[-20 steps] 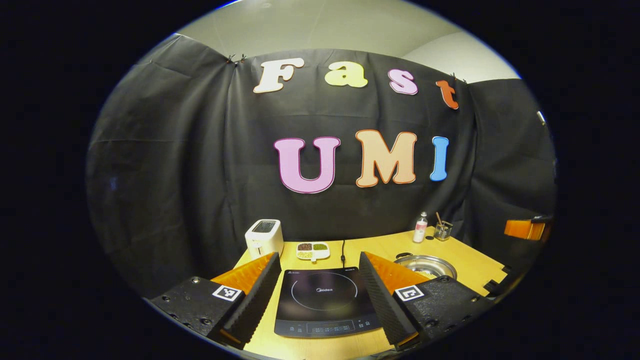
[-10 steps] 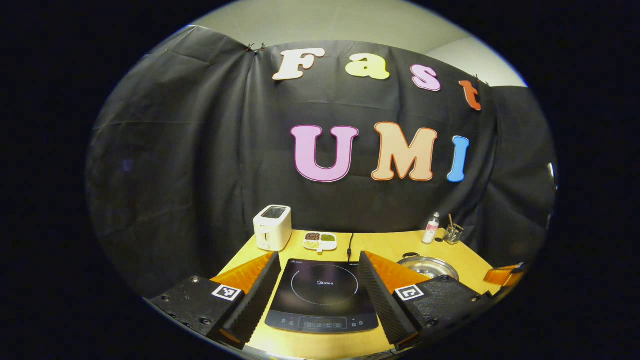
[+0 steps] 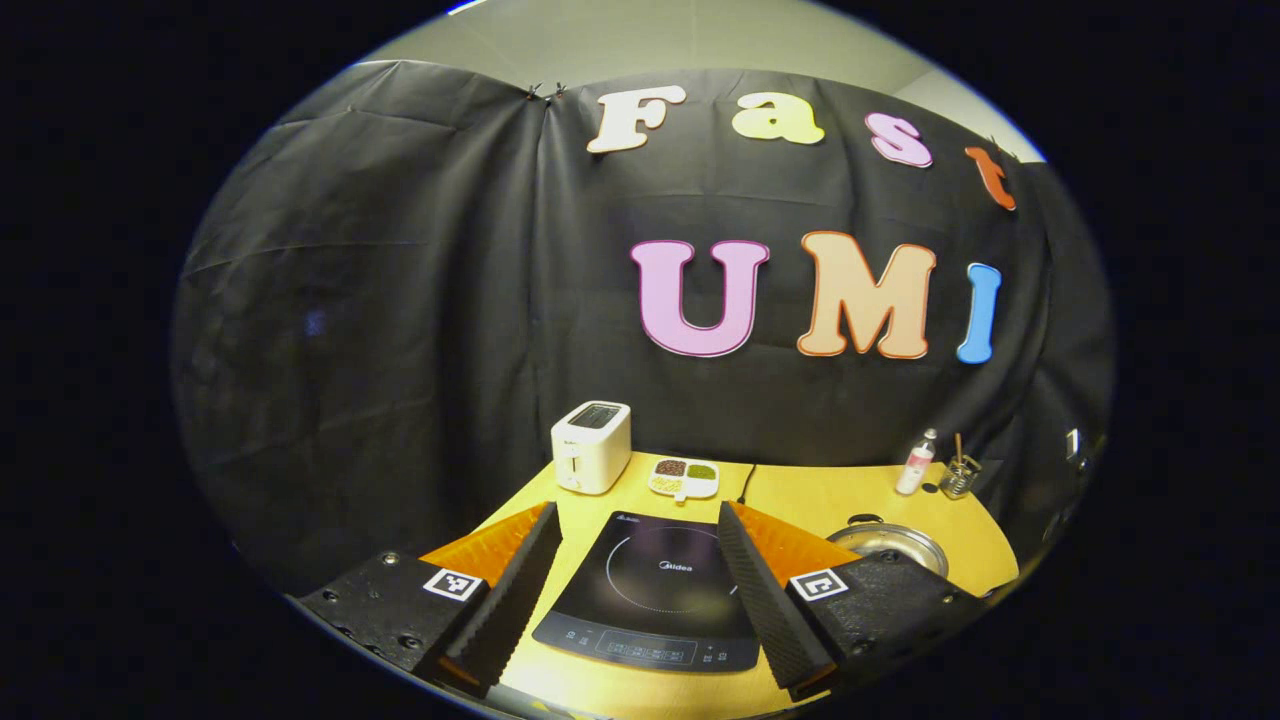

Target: First push the handle of the pot to place it horizontally, then grasp the pot with both hands and set it on the induction cooktop.

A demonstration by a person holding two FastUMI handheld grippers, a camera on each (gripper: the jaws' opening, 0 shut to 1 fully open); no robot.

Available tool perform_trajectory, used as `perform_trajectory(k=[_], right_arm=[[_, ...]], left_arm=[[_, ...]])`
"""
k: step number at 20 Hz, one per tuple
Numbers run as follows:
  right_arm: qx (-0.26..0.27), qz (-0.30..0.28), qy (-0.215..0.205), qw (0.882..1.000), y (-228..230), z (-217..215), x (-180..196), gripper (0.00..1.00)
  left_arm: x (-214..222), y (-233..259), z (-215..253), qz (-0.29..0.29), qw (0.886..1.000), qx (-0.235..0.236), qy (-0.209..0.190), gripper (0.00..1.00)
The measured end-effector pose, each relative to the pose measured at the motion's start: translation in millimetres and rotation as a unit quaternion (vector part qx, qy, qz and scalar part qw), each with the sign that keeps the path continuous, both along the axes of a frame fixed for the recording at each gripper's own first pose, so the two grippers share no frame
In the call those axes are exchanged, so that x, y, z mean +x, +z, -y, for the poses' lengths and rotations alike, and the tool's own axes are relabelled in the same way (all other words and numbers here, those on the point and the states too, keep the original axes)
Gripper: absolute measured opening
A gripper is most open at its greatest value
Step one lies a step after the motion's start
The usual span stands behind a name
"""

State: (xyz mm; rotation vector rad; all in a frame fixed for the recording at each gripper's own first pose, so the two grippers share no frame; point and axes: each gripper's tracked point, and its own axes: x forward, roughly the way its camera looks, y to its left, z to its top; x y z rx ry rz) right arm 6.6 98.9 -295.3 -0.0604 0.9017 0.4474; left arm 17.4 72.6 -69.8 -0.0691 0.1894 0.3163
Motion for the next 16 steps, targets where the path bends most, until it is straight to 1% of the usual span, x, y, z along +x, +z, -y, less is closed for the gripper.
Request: perform_trajectory(k=[2,3,4,5,6,7,9,10,11,12,13,14,15,16], right_arm=[[0.015,-0.041,0.013,0.999,-14,-5,4,0.10],[0.016,-0.057,0.016,0.998,-21,-5,6,0.10],[0.016,-0.072,0.017,0.997,-28,-4,10,0.10],[0.016,-0.085,0.019,0.996,-34,-3,11,0.10],[0.015,-0.096,0.020,0.995,-38,-3,15,0.10],[0.010,-0.105,0.020,0.994,-44,-1,15,0.10],[-0.005,-0.115,0.026,0.993,-54,3,20,0.10],[-0.012,-0.121,0.030,0.992,-57,5,22,0.10],[-0.017,-0.128,0.034,0.991,-61,6,20,0.10],[-0.023,-0.135,0.037,0.990,-65,8,21,0.10],[-0.029,-0.140,0.040,0.989,-71,10,20,0.10],[-0.035,-0.145,0.040,0.988,-75,12,21,0.10],[-0.042,-0.148,0.040,0.987,-79,15,21,0.10],[-0.050,-0.149,0.038,0.987,-83,19,23,0.10]], left_arm=[[3,0,-2,-0.003,1.000,0.004,0.020,0.96],[4,-1,-3,-0.006,1.000,0.008,0.030,0.93],[5,-2,-4,-0.008,0.999,0.012,0.038,0.93],[5,-1,-4,-0.008,0.999,0.015,0.047,0.99],[5,-2,-3,-0.008,0.998,0.016,0.054,0.93],[5,-3,-2,-0.009,0.998,0.016,0.061,0.96],[5,-7,0,-0.012,0.997,0.013,0.073,0.96],[3,-11,0,-0.014,0.997,0.010,0.078,0.93],[2,-14,1,-0.016,0.996,0.006,0.082,0.93],[1,-18,1,-0.020,0.996,0.001,0.086,0.96],[-1,-21,0,-0.023,0.996,-0.005,0.091,0.96],[-2,-24,-1,-0.026,0.995,-0.009,0.095,0.94],[-4,-26,-2,-0.028,0.995,-0.012,0.100,0.96],[-5,-29,-4,-0.031,0.994,-0.014,0.106,0.96]])
